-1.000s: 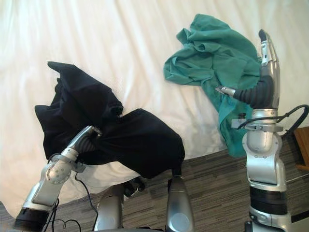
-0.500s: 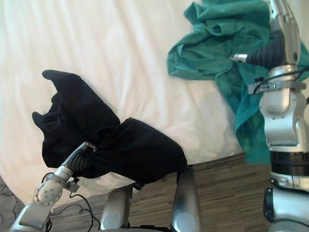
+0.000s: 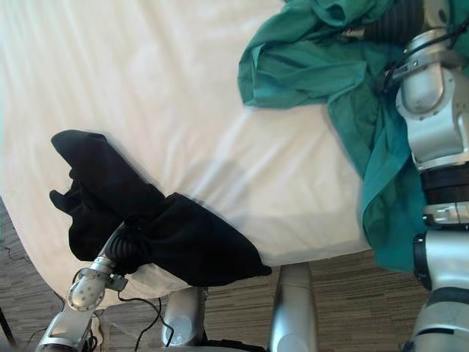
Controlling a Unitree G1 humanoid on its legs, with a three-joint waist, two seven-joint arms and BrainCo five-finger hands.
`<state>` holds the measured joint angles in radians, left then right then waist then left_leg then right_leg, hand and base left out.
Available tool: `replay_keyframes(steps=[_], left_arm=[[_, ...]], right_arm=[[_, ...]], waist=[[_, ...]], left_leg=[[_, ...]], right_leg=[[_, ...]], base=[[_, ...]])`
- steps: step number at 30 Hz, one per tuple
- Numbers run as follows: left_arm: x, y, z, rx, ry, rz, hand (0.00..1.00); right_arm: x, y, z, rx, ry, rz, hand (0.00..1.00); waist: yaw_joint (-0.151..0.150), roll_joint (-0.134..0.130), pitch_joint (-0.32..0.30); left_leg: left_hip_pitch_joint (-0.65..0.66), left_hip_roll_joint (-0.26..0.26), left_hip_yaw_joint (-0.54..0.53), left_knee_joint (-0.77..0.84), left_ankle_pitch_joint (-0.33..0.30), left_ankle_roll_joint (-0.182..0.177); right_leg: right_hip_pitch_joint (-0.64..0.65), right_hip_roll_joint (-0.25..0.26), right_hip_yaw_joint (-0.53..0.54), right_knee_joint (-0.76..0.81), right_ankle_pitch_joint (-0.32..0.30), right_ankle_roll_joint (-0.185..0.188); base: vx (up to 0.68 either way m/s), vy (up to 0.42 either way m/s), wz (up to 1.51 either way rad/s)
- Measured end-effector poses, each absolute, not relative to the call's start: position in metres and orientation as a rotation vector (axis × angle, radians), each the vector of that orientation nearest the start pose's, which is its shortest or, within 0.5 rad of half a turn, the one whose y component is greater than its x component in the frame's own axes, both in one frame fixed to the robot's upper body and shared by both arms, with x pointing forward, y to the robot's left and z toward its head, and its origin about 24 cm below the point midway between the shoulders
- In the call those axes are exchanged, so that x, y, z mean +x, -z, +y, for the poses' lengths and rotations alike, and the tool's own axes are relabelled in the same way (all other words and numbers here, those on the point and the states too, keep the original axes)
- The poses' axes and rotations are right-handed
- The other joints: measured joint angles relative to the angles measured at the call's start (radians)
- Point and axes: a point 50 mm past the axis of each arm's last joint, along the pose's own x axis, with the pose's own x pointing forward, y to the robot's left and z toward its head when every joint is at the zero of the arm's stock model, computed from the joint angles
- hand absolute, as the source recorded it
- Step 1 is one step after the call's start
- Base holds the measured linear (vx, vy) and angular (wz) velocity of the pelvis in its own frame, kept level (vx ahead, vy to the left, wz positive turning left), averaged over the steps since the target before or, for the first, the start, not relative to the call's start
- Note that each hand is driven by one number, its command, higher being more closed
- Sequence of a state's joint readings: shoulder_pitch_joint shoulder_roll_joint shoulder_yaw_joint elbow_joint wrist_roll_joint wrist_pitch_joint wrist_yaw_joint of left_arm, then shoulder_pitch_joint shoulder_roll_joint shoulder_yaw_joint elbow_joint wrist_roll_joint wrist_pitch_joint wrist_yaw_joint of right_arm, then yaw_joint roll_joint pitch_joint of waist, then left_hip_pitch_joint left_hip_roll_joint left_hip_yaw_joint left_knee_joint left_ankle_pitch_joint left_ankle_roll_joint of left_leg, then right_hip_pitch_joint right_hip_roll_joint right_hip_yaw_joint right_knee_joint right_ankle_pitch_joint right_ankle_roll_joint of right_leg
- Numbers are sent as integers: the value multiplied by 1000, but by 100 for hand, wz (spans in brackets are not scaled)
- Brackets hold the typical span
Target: Tidy the bed and pick cloth on bed and put in laundry
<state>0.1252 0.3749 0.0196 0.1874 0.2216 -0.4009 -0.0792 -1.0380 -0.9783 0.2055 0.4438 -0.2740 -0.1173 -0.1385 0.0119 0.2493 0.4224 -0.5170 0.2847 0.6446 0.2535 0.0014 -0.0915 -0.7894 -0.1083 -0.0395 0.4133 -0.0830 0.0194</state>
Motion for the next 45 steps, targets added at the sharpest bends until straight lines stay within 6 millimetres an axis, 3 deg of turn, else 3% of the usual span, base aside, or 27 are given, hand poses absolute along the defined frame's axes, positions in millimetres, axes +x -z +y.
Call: replay_keyframes(steps=[2, 4, 6, 7, 9, 10, 12, 13, 15, 16, 18, 20, 21, 22, 23, 24, 26, 28, 30, 36, 38, 41, 45], left_arm=[[225, -27, 221, 589, 166, -79, 100], [226, -28, 224, 590, 151, -80, 100], [225, -21, 229, 580, 129, -46, 100], [225, -18, 229, 570, 126, -33, 100], [224, -1, 225, 533, 115, 43, 100], [224, 4, 225, 526, 112, 66, 100], [220, 20, 222, 518, 107, 154, 100], [219, 23, 222, 513, 102, 171, 100], [215, 38, 219, 475, 79, 240, 100], [214, 41, 218, 469, 76, 255, 100], [211, 53, 210, 444, 62, 314, 100], [209, 61, 204, 422, 61, 352, 100], [205, 69, 197, 397, 62, 390, 100], [202, 73, 195, 387, 61, 408, 100], [204, 75, 193, 380, 58, 418, 100], [205, 77, 189, 373, 57, 429, 100], [208, 81, 172, 344, 84, 440, 100], [213, 79, 156, 315, 114, 426, 100], [215, 78, 150, 273, 112, 422, 100], [210, 87, 148, 76, 21, 483, 100], [210, 87, 149, -8, -30, 486, 100], [219, 82, 145, -60, -45, 463, 100], [224, 78, 143, -102, -49, 449, 100]], right_arm=[[333, -343, -279, -1132, 405, -669, 100], [336, -321, -277, -1061, 377, -639, 100], [339, -274, -273, -980, 307, -558, 100], [339, -260, -273, -961, 294, -530, 100], [335, -201, -268, -892, 230, -395, 100], [333, -185, -266, -869, 215, -357, 100], [320, -128, -257, -775, 163, -214, 100], [316, -115, -254, -753, 151, -180, 100], [299, -70, -243, -673, 111, -54, 100], [294, -59, -240, -653, 105, -24, 100], [272, -19, -228, -576, 76, 101, 100], [254, 4, -222, -534, 54, 183, 100], [234, 27, -219, -499, 46, 272, 100], [225, 38, -217, -478, 48, 315, 100], [214, 53, -213, -439, 54, 377, 100], [207, 65, -212, -423, 58, 432, 100], [196, 77, -226, -421, 97, 511, 100], [184, 89, -238, -408, 140, 589, 100], [179, 93, -240, -390, 154, 618, 100], [164, 106, -245, -281, 238, 693, 100], [157, 109, -245, -239, 273, 713, 100], [157, 107, -248, -202, 315, 702, 100], [133, 113, -248, -159, 391, 748, 100]], waist=[[4, -13, -10], [10, -47, -27], [4, -89, -48], [4, -97, -52], [-1, -117, -75], [-1, -130, -82], [-6, -156, -119], [-6, -165, -126], [-3, -194, -165], [0, -203, -174], [1, -228, -207], [1, -223, -243], [-19, -228, -301], [-35, -232, -335], [-57, -257, -353], [-78, -276, -351], [-104, -266, -350], [-109, -270, -355], [-114, -279, -356], [-112, -281, -355], [-97, -294, -353], [-76, -294, -342], [-58, -305, -332]], left_leg=[[26, -17, -1, -64, 8, 1], [51, -31, 1, -101, 32, -2], [103, -39, 0, -143, 52, -8], [121, -40, 0, -152, 55, -8], [198, -40, -2, -171, 56, -9], [214, -40, -3, -174, 56, -10], [286, -43, -7, -186, 49, -12], [305, -44, -7, -187, 46, -14], [365, -58, -7, -202, 36, -12], [377, -60, -8, -200, 30, -10], [422, -65, -14, -182, 4, 6], [428, -63, -32, -189, 6, 4], [433, -81, -82, -279, 26, 10], [440, -98, -85, -321, 16, 10], [442, -99, -58, -270, -15, 43], [449, -86, -54, -117, -17, 40], [464, -82, -71, -97, -31, 17], [512, -113, -120, -217, -21, 11], [550, -150, -161, -329, 43, 13], [588, -152, -249, -361, 68, 7], [568, -144, -303, -361, 88, 2], [532, -136, -355, -361, 97, 8], [459, -128, -509, -361, 118, 15]], right_leg=[[-4, -1, -5, 22, -11, 8], [0, -1, -2, 24, -11, 7], [40, 3, -6, 17, -13, 4], [58, 4, -9, 12, -13, 4], [141, 6, -22, -8, -16, 5], [162, 7, -25, -13, -16, 5], [241, 7, -32, -34, -21, 4], [260, 7, -32, -38, -22, 4], [323, 4, -33, -57, -30, 9], [336, 2, -33, -57, -35, 13], [398, -12, -52, -60, -44, 14], [434, -18, -82, -67, -46, 9], [464, -27, -143, -106, -39, 5], [477, -42, -179, -144, -29, -5], [511, -70, -224, -180, -13, -2], [569, -94, -270, -194, -5, 3], [642, -105, -351, -206, -7, 10], [709, -101, -432, -260, 6, 37], [729, -101, -468, -279, 7, 44], [800, -102, -531, -251, -34, 46], [814, -104, -575, -215, -63, 44], [786, -92, -550, -171, -108, 48], [782, 27, -413, -188, -197, 69]], base=[[-33, -41, 28], [-30, -67, 2], [21, -59, -8], [57, -41, -10], [71, -22, -7], [88, -7, -4], [86, 3, -3], [62, 12, -8], [35, 36, -8], [24, 47, -3], [7, 34, 9], [-16, 7, 54], [-38, 8, 99], [11, 76, 123], [92, 107, 119], [87, 116, 136], [3, 87, 117], [-9, 110, 94], [-36, 68, 57], [-23, -27, 40], [3, -101, 56], [-105, -75, 49], [-147, -99, 112]])
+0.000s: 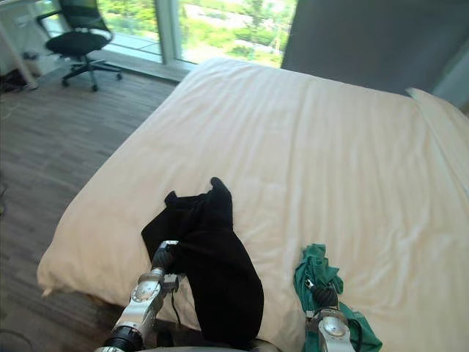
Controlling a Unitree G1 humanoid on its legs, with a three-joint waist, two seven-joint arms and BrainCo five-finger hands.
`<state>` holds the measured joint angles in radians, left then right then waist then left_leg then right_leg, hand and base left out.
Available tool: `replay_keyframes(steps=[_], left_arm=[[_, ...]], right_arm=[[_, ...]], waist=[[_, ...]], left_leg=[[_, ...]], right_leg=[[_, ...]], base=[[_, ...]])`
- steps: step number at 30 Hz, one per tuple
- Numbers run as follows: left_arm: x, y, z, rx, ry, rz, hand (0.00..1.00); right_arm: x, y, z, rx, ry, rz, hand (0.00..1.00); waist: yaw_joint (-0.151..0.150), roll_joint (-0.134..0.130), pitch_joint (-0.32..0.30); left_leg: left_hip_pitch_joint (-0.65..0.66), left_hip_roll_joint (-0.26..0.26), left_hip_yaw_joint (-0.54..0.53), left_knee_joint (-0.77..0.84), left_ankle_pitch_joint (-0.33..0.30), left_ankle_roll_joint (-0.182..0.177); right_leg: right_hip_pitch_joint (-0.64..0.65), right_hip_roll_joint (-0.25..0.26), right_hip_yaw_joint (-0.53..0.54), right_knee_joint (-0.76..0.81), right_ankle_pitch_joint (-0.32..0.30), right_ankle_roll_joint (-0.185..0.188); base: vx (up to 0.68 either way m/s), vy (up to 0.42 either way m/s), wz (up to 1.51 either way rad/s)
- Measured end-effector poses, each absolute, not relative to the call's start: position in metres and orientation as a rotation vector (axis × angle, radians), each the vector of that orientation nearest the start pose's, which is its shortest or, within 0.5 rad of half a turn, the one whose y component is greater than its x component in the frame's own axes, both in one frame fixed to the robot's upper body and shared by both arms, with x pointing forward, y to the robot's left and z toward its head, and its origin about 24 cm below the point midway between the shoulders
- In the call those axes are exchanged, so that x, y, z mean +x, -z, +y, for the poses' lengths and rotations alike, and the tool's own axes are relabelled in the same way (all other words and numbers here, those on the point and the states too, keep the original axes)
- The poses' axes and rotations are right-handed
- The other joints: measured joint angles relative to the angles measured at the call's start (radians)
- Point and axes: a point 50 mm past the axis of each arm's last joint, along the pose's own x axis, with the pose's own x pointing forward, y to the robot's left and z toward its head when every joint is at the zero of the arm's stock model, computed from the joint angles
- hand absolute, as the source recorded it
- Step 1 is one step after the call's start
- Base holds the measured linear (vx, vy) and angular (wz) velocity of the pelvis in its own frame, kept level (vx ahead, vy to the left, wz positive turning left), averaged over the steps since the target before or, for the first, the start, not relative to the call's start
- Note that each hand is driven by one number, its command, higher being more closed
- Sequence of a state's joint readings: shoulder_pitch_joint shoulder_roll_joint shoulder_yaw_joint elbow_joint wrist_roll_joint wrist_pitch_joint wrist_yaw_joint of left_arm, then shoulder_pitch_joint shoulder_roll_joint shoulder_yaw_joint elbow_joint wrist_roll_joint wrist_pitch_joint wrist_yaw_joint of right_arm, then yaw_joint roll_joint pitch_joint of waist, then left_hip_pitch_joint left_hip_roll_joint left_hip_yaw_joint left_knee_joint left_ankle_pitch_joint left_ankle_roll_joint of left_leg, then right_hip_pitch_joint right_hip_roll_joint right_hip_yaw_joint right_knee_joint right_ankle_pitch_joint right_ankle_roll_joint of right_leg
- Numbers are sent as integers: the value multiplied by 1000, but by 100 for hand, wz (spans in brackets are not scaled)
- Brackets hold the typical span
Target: Tidy the bed and pick cloth on bed and put in laundry
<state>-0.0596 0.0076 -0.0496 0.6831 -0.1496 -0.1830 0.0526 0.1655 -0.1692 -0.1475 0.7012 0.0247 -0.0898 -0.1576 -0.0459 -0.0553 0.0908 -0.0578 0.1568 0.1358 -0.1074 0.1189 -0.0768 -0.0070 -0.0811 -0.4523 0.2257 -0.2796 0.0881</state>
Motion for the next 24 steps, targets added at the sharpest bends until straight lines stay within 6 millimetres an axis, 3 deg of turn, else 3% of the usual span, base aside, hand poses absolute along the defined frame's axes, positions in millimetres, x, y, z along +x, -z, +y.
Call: replay_keyframes(steps=[2, 3, 4, 5, 7, 8, 11, 12, 16, 17, 18, 19, 20, 21, 22, 23, 24], left_arm=[[224, 74, 141, -114, -42, 429, 100], [224, 74, 140, -124, -41, 431, 100], [223, 75, 140, -132, -42, 439, 100], [217, 81, 140, -157, -54, 474, 100], [199, 92, 145, -165, -92, 537, 100], [191, 97, 148, -161, -109, 569, 100], [167, 113, 163, -142, -191, 669, 100], [157, 117, 170, -133, -225, 695, 100], [139, 122, 181, -147, -314, 730, 100], [145, 116, 179, -175, -323, 696, 100], [147, 114, 179, -184, -325, 681, 100], [154, 109, 176, -220, -337, 649, 100], [160, 104, 176, -233, -343, 620, 100], [167, 96, 175, -252, -344, 570, 100], [168, 92, 174, -264, -343, 551, 100], [167, 91, 173, -270, -343, 543, 100], [167, 87, 172, -275, -341, 522, 100]], right_arm=[[120, 116, -246, -163, 400, 770, 100], [116, 117, -246, -164, 406, 776, 100], [110, 117, -247, -169, 415, 783, 100], [98, 119, -250, -175, 436, 815, 100], [90, 121, -251, -183, 441, 836, 100], [84, 122, -252, -185, 447, 847, 100], [64, 126, -256, -206, 484, 907, 100], [56, 127, -259, -221, 501, 927, 100], [40, 125, -262, -244, 528, 952, 100], [37, 120, -262, -249, 528, 940, 100], [36, 117, -262, -243, 532, 927, 100], [36, 111, -259, -215, 545, 889, 100], [39, 109, -258, -205, 545, 870, 100], [46, 102, -257, -191, 545, 824, 100], [47, 97, -257, -182, 548, 797, 100], [46, 95, -258, -182, 549, 788, 100], [46, 95, -254, -168, 550, 785, 100]], waist=[[3, -10, 9], [9, -9, 17], [6, -17, 19], [7, -45, 19], [24, -47, 25], [34, -42, 26], [39, -51, 26], [43, -47, 24], [63, -28, 28], [61, -14, 35], [61, -10, 38], [44, -21, 44], [42, -34, 56], [41, -12, 91], [39, 10, 100], [37, 29, 99], [34, 32, 98]], left_leg=[[-50, -2, -53, 1, -9, 19], [-76, -2, -81, 2, -5, 36], [-110, -23, -121, 1, 11, 51], [-116, -51, -134, 8, 18, 54], [-113, -105, -133, 34, 32, 77], [-115, -113, -148, 46, 53, 85], [-98, -164, -231, 3, 75, 92], [-93, -183, -256, 3, 71, 91], [-95, -211, -314, 3, 83, 79], [-106, -226, -328, 2, 72, 83], [-119, -226, -282, 3, 31, 100], [-140, -220, -45, 42, -104, 179], [-162, -196, 82, 124, -115, 197], [-179, -140, 250, 266, -125, 214], [-168, -104, 281, 312, -117, 208], [-159, -94, 256, 304, -114, 170], [-149, -110, 210, 258, -117, 149]], right_leg=[[-3, 36, 19, -14, -26, 31], [-20, 79, 89, -3, -36, 41], [-48, 120, 197, 0, -41, 22], [-47, 101, 179, -5, -47, 11], [-42, 80, 174, 17, -49, 16], [-49, 98, 201, 29, -49, 13], [-27, 83, 216, 24, -18, -39], [-8, 78, 217, 12, -12, -61], [28, 83, 203, -34, -5, -75], [34, 81, 161, -39, -6, -78], [39, 77, 139, -53, 8, -82], [53, 25, 75, -133, 64, -103], [60, 7, 54, -136, 77, -101], [64, -10, 23, -121, 82, -106], [62, -5, 10, -100, 70, -102], [59, 5, 6, -85, 60, -97], [49, 12, 2, -60, 43, -94]], base=[[-111, -74, 141], [-107, -91, 132], [-138, -113, 164], [-79, -39, 136], [53, 23, 67], [129, 23, 66], [95, 9, 84], [84, 10, 63], [57, 11, 51], [-20, -15, 68], [-44, -10, 118], [-35, 34, 99], [16, 59, 104], [37, 58, 57], [38, 28, 44], [22, 0, 46], [35, 0, 63]])
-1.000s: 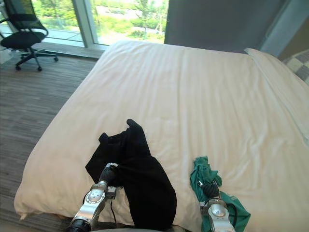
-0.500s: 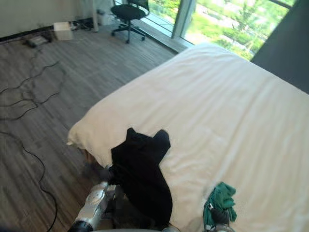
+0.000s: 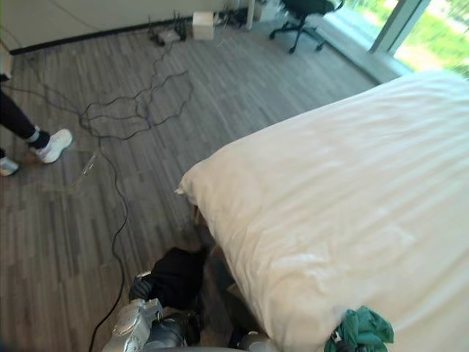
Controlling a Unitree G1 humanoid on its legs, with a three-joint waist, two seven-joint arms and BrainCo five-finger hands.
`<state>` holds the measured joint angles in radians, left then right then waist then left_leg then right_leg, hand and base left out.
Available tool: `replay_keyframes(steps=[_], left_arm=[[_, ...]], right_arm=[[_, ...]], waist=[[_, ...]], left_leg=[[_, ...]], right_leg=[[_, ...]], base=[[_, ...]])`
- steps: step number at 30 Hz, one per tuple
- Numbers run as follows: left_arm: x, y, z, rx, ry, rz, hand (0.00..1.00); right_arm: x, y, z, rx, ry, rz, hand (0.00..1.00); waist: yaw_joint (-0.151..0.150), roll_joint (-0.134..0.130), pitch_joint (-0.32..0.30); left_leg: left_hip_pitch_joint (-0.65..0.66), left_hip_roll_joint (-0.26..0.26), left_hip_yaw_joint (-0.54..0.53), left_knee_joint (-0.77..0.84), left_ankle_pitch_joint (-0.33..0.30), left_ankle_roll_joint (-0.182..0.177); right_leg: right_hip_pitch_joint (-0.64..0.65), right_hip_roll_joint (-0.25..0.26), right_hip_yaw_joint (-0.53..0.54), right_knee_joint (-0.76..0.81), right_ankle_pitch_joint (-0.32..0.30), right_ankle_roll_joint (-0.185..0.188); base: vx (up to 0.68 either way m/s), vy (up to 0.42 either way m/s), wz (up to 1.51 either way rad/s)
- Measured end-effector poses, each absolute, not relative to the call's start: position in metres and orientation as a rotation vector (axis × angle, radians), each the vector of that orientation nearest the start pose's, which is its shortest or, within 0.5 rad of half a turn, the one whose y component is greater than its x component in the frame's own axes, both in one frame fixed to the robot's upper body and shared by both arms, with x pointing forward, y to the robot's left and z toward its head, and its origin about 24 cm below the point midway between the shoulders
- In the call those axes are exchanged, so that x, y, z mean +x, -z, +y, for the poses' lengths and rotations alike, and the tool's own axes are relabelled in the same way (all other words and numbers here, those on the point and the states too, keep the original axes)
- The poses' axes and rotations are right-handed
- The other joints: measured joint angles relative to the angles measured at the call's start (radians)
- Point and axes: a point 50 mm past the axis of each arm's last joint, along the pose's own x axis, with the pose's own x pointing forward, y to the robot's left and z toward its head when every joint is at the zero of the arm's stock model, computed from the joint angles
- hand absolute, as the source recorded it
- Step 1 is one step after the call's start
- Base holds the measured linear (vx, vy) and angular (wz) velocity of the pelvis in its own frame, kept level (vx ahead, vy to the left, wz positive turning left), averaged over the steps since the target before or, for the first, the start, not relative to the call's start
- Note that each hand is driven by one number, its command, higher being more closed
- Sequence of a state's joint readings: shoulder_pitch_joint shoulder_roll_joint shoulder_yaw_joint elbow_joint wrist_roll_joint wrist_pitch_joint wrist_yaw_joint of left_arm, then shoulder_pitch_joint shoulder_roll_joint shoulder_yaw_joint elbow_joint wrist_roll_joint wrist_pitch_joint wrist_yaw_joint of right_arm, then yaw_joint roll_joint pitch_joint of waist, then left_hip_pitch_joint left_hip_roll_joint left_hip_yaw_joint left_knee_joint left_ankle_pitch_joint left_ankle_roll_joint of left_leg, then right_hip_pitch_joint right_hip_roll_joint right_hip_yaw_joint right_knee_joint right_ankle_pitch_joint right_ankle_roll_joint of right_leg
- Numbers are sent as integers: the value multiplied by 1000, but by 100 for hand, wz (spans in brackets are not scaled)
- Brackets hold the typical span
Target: Tidy the bed and pick cloth on bed and put in laundry
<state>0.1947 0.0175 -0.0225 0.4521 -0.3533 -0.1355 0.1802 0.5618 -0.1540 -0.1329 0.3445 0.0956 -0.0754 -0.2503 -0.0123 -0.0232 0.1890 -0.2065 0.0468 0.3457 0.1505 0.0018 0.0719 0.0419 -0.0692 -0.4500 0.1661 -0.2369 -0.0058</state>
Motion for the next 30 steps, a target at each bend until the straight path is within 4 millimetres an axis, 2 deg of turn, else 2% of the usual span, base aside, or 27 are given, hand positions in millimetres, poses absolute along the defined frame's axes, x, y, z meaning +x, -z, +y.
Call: replay_keyframes(steps=[2, 5, 8, 9, 10, 11, 13, 14, 15, 16, 17, 18, 19, 20, 21, 22, 24, 25, 27, 30], left_arm=[[171, 84, 172, -255, -318, 501, 100], [166, 83, 163, -223, -261, 509, 100], [168, 83, 160, -217, -237, 509, 100], [167, 83, 159, -216, -234, 514, 100], [168, 82, 159, -214, -230, 510, 100], [170, 81, 160, -209, -228, 505, 100], [171, 81, 161, -205, -228, 502, 100], [169, 82, 162, -205, -232, 510, 100], [165, 85, 159, -217, -240, 532, 100], [164, 86, 158, -221, -242, 537, 100], [162, 86, 157, -222, -238, 542, 100], [163, 86, 157, -219, -235, 540, 100], [163, 86, 160, -210, -239, 538, 100], [161, 87, 161, -199, -247, 545, 100], [160, 87, 161, -194, -244, 548, 100], [158, 88, 159, -185, -232, 554, 100], [156, 89, 153, -197, -221, 560, 100], [156, 89, 151, -201, -218, 560, 100], [149, 89, 145, -210, -197, 565, 100], [142, 91, 145, -215, -198, 580, 100]], right_arm=[[43, 95, -246, -151, 538, 783, 100], [52, 88, -228, -123, 480, 725, 100], [65, 86, -210, -95, 436, 675, 100], [69, 87, -200, -83, 406, 667, 100], [73, 89, -186, -68, 359, 667, 100], [77, 91, -177, -65, 326, 671, 100], [87, 98, -159, -60, 240, 685, 100], [89, 101, -154, -68, 206, 696, 100], [101, 101, -146, -82, 143, 681, 100], [106, 99, -142, -87, 121, 666, 100], [114, 96, -137, -86, 99, 640, 100], [117, 94, -132, -71, 91, 625, 100], [119, 92, -126, -51, 82, 614, 100], [120, 91, -122, -38, 68, 609, 100], [120, 91, -120, -28, 63, 609, 100], [120, 91, -119, -6, 63, 609, 100], [125, 90, -118, 6, 56, 599, 100], [126, 90, -119, 13, 57, 597, 100], [126, 89, -122, 8, 53, 595, 100], [124, 90, -121, 9, 49, 601, 100]], waist=[[6, -11, -4], [7, -3, -8], [10, -2, -12], [15, -4, -14], [19, -12, -21], [20, -28, -28], [28, -41, -34], [29, -44, -34], [38, -32, -38], [39, -18, -39], [22, 6, -38], [8, 11, -36], [8, 10, -35], [9, 9, -36], [9, 5, -38], [11, -14, -47], [18, -29, -57], [22, -28, -59], [26, 4, -63], [26, 16, -68]], left_leg=[[23, -23, -34, -79, 47, 3], [94, -81, -107, -251, 118, -18], [100, -99, -137, -256, 121, -17], [102, -109, -137, -255, 120, -16], [103, -127, -135, -255, 100, -7], [96, -141, -126, -244, 81, 2], [83, -136, -77, -153, 33, 18], [88, -145, -83, -161, 28, 23], [112, -149, -95, -185, 35, 34], [121, -145, -108, -193, 42, 45], [131, -129, -146, -182, 41, 51], [139, -116, -164, -172, 34, 52], [154, -106, -181, -165, 24, 47], [174, -105, -190, -167, 23, 44], [183, -109, -192, -169, 22, 42], [195, -119, -192, -175, 19, 37], [199, -131, -191, -179, 10, 22], [206, -125, -189, -182, 12, 12], [220, -105, -181, -196, 5, -7], [262, -89, -163, -248, 14, -29]], right_leg=[[-3, -15, -8, 13, 1, 2], [6, -39, -25, 52, -42, 23], [23, -56, -88, 65, -60, 37], [35, -68, -115, 74, -75, 54], [35, -88, -156, 89, -93, 70], [36, -111, -180, 92, -101, 68], [33, -148, -209, 152, -119, 83], [31, -158, -195, 193, -119, 75], [-12, -180, -139, 305, -97, 47], [-43, -181, -98, 370, -76, 24], [-83, -145, 14, 411, -74, 28], [-96, -98, 100, 399, -89, 37], [-114, -53, 192, 377, -97, 47], [-115, -36, 236, 329, -96, 44], [-115, -36, 242, 299, -94, 42], [-113, -46, 242, 228, -69, 20], [-108, -56, 249, 129, -2, 30], [-96, -49, 251, 113, 7, 32], [-65, -22, 256, 53, 30, 24], [-37, 2, 271, 28, 35, 20]], base=[[17, 15, 72], [-49, 50, 66], [-44, 39, 56], [-31, 60, 69], [30, 70, 86], [80, 67, 87], [177, 23, 62], [183, 9, 31], [126, 37, 10], [173, 93, 38], [217, 84, 66], [252, 45, 82], [243, -15, 61], [186, -29, 40], [181, -37, 26], [140, -37, 15], [150, -77, 1], [120, -103, -19], [79, -109, -23], [62, -121, -20]])
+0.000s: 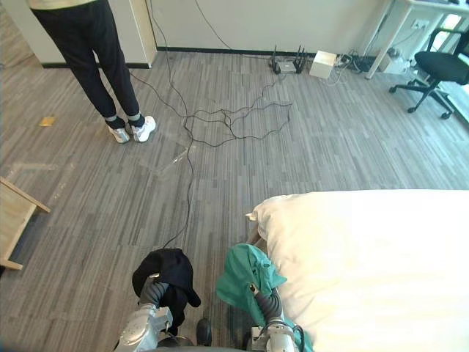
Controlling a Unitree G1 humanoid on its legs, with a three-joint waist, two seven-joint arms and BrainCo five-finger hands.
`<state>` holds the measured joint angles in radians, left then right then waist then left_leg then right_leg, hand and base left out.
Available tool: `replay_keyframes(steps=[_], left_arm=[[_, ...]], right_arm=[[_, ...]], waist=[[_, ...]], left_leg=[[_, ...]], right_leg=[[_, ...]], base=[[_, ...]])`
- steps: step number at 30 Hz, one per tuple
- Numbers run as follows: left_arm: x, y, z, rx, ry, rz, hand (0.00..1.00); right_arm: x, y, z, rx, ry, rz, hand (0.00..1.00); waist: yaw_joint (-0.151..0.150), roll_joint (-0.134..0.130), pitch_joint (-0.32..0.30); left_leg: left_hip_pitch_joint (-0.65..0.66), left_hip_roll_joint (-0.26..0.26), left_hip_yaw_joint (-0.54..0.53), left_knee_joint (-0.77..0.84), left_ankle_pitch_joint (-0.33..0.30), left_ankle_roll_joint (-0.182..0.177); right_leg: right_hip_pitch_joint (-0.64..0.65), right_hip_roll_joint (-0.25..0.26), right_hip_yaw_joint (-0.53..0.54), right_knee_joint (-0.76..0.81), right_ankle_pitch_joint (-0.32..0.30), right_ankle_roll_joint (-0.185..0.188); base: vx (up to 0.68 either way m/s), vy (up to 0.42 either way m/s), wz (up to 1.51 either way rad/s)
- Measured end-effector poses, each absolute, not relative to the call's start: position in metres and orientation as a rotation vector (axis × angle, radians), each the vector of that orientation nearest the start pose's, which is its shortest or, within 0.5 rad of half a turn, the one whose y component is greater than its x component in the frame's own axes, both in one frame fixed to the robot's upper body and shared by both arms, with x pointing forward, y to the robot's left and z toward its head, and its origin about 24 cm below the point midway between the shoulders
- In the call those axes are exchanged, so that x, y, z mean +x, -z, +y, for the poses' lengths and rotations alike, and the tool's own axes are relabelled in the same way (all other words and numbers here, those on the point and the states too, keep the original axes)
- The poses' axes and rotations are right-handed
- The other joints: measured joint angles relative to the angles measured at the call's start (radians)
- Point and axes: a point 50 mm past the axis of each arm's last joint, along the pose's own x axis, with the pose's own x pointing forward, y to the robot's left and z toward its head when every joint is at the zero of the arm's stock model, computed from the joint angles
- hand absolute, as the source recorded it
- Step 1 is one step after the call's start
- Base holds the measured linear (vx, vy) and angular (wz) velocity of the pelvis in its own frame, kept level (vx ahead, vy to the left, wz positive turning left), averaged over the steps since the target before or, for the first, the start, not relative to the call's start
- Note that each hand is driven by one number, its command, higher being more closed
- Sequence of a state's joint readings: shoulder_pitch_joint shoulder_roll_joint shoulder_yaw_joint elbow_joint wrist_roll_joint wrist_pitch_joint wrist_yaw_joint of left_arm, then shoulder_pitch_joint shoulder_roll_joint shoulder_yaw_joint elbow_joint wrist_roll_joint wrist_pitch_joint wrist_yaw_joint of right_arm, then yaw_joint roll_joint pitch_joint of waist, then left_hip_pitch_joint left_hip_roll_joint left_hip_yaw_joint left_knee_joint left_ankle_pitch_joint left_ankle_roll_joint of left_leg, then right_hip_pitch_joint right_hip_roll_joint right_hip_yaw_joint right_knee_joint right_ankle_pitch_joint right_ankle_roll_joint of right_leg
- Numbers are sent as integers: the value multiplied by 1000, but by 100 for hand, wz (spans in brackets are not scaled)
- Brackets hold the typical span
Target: Tidy the bed and pick cloth on bed and put in laundry
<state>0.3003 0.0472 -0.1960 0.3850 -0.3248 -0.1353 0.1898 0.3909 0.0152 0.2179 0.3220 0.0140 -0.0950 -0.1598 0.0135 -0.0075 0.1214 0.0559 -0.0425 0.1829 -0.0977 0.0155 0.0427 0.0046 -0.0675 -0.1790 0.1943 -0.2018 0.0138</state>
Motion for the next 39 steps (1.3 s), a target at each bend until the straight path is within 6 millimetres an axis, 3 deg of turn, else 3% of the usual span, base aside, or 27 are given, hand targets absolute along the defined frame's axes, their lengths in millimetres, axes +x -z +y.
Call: replay_keyframes(steps=[1, 2, 8, 15, 18, 20, 23, 24, 25, 27, 29, 31, 32, 34, 36, 37, 39], left_arm=[[142, 91, 145, -214, -198, 581, 100], [123, 98, 140, -183, -123, 634, 100], [123, 98, 139, -184, -124, 634, 100], [119, 104, 134, -147, -126, 666, 100], [133, 100, 136, -155, -173, 630, 100], [135, 99, 135, -172, -210, 626, 100], [133, 100, 143, -180, -262, 629, 100], [133, 100, 147, -193, -286, 629, 100], [134, 100, 149, -199, -297, 628, 100], [134, 101, 150, -192, -296, 633, 100], [135, 101, 152, -188, -301, 633, 100], [135, 101, 147, -202, -294, 633, 100], [132, 103, 148, -198, -296, 647, 100], [134, 102, 149, -198, -299, 639, 100], [133, 103, 149, -201, -305, 642, 100], [131, 103, 148, -205, -306, 646, 100], [127, 105, 148, -199, -298, 659, 100]], right_arm=[[123, 90, -121, 9, 50, 602, 100], [120, 98, -123, 6, 27, 634, 100], [119, 100, -126, 6, 39, 641, 100], [113, 111, -137, 46, 104, 695, 100], [116, 111, -149, 65, 156, 683, 100], [113, 112, -156, 63, 184, 690, 100], [113, 112, -163, 73, 228, 690, 100], [113, 111, -165, 76, 240, 688, 100], [114, 111, -166, 78, 248, 687, 100], [114, 111, -168, 76, 262, 689, 100], [119, 110, -167, 78, 266, 681, 100], [119, 110, -169, 74, 273, 681, 100], [117, 112, -170, 70, 283, 696, 100], [118, 112, -169, 72, 283, 699, 100], [116, 114, -168, 74, 283, 710, 100], [113, 116, -171, 64, 288, 726, 100], [108, 118, -175, 61, 307, 745, 100]], waist=[[-1, -1, 0], [-26, -8, -16], [-33, -9, -14], [-47, 17, 5], [-25, 15, 53], [-12, 25, 69], [17, 25, 71], [33, 27, 70], [37, 27, 69], [36, 20, 76], [39, 4, 88], [38, 23, 83], [41, 37, 74], [44, 19, 66], [58, 1, 62], [60, -6, 60], [54, 0, 55]], left_leg=[[4, 2, 0, 0, -2, -3], [39, 11, -4, -6, -7, -11], [41, 13, 5, -5, -7, -11], [62, 18, 28, 5, -16, -25], [-51, 32, 19, 229, -119, -96], [-99, 45, -2, 331, -166, -99], [-105, 38, -1, 341, -162, -94], [-100, 32, 0, 306, -150, -77], [-96, 25, 0, 269, -133, -57], [-101, 6, 3, 243, -102, -51], [-156, -2, 30, 340, -131, -52], [-185, 46, 71, 314, -117, -53], [-173, 45, 85, 310, -140, -1], [-163, 20, 90, 290, -155, 16], [-137, -9, 103, 268, -187, 29], [-103, -27, 103, 241, -201, 32], [-41, -47, 76, 210, -215, 36]], right_leg=[[7, 3, -1, -6, 0, 0], [92, 25, -2, -118, 40, -4], [92, 26, 4, -120, 42, -5], [112, 29, 25, -117, 46, -5], [112, 19, 7, -109, 30, -3], [121, 22, -21, -105, 13, -13], [125, 10, -33, -89, 0, -12], [115, 9, -33, -91, 4, -10], [107, 7, -37, -94, 8, -6], [108, -6, -55, -121, 20, -6], [120, -30, -59, -136, 26, -9], [136, -12, -58, -146, 23, -3], [156, -13, -56, -158, 13, 10], [154, -37, -57, -151, -6, 32], [130, -75, -52, -72, -55, 56], [95, -100, -30, 43, -85, 82], [2, -135, -5, 334, -92, 101]], base=[[30, -62, -4], [0, 0, 0], [0, 0, -3], [-26, -7, -9], [-67, -43, 26], [-42, -13, 41], [27, 4, 24], [57, -2, 8], [71, -7, 15], [83, 6, 24], [82, 20, 8], [89, 32, -9], [144, 81, 3], [213, 89, 2], [222, 96, -10], [272, 163, 0], [307, 178, 28]])
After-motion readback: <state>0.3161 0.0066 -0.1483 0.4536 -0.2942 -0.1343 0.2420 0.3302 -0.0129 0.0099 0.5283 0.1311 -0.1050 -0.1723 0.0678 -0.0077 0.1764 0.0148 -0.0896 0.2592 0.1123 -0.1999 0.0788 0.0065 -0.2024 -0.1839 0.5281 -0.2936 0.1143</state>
